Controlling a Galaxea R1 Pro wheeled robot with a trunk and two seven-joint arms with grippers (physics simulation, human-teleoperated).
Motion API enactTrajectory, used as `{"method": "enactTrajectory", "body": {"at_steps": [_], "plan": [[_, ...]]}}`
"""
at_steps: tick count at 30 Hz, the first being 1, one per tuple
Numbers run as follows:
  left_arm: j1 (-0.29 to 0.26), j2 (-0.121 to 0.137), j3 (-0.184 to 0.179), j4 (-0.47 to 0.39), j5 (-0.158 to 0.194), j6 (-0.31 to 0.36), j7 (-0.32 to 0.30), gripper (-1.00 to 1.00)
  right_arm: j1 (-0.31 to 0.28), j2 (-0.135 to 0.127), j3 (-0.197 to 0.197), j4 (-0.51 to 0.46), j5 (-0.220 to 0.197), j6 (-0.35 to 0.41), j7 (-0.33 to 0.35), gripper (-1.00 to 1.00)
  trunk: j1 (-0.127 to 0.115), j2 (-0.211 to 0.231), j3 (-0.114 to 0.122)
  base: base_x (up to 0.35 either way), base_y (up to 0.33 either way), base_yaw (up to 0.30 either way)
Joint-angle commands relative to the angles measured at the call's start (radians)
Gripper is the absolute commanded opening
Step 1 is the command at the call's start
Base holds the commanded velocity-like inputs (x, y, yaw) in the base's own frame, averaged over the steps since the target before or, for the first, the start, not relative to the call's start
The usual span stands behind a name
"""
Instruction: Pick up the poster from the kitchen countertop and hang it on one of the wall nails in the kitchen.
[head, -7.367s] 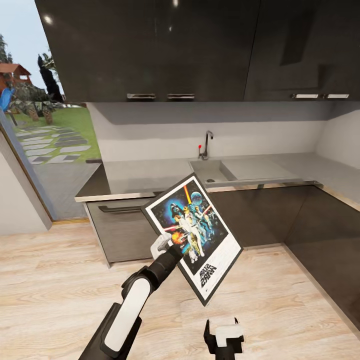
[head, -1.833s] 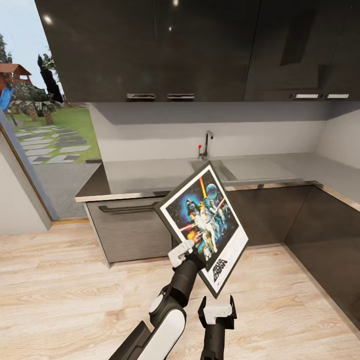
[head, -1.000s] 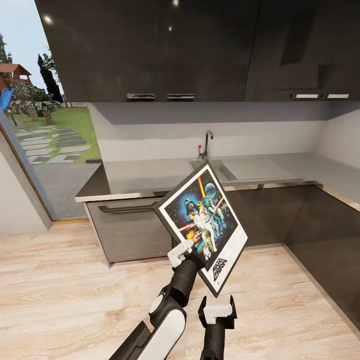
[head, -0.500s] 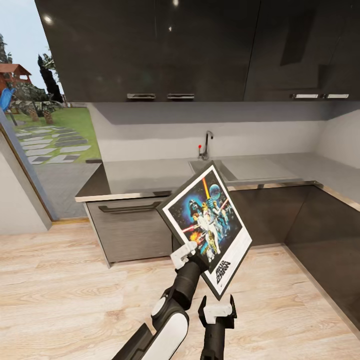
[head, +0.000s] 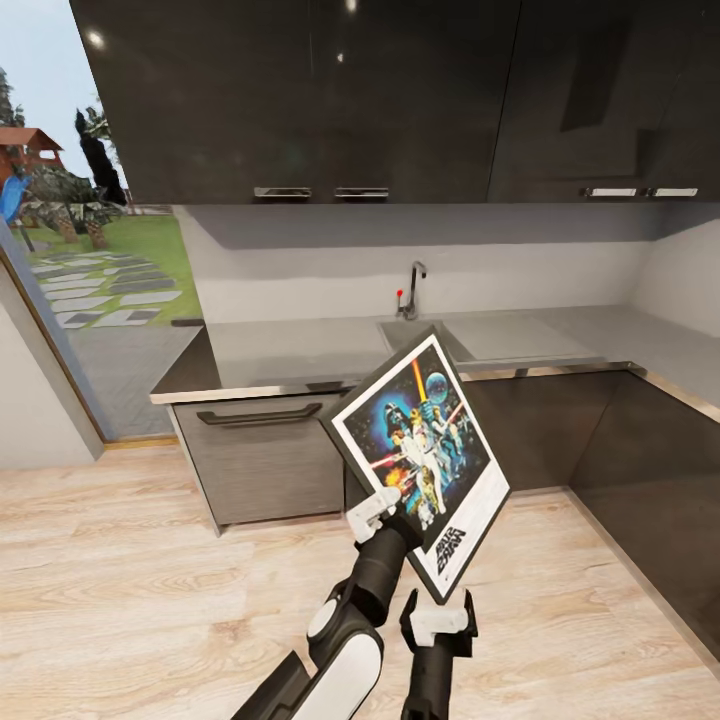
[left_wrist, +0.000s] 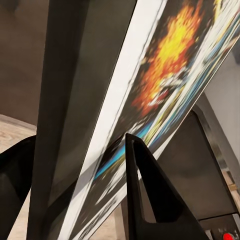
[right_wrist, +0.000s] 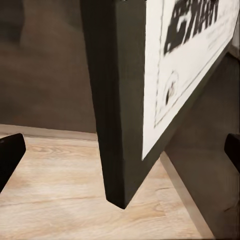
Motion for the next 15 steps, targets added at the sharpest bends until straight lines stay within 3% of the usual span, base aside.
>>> {"method": "enactTrajectory", "body": {"at_steps": [1,15], "plan": [[-0.001,0.0,-0.003,0.0,0.01,-0.009,0.004,-1.0,-0.001,0.0,0.002,0.001,-0.001,-0.004,-0.018,1.0,0.0,-0.001,-0.001,0.0,0.0,0.0],[-0.001,0.0,-0.004,0.001,0.01,-0.009,0.004,-1.0,-0.001,0.0,0.002,0.001,-0.001,0.008,-0.045,1.0,0.0,-0.001,-0.001,0.0,0.0,0.0]]}}
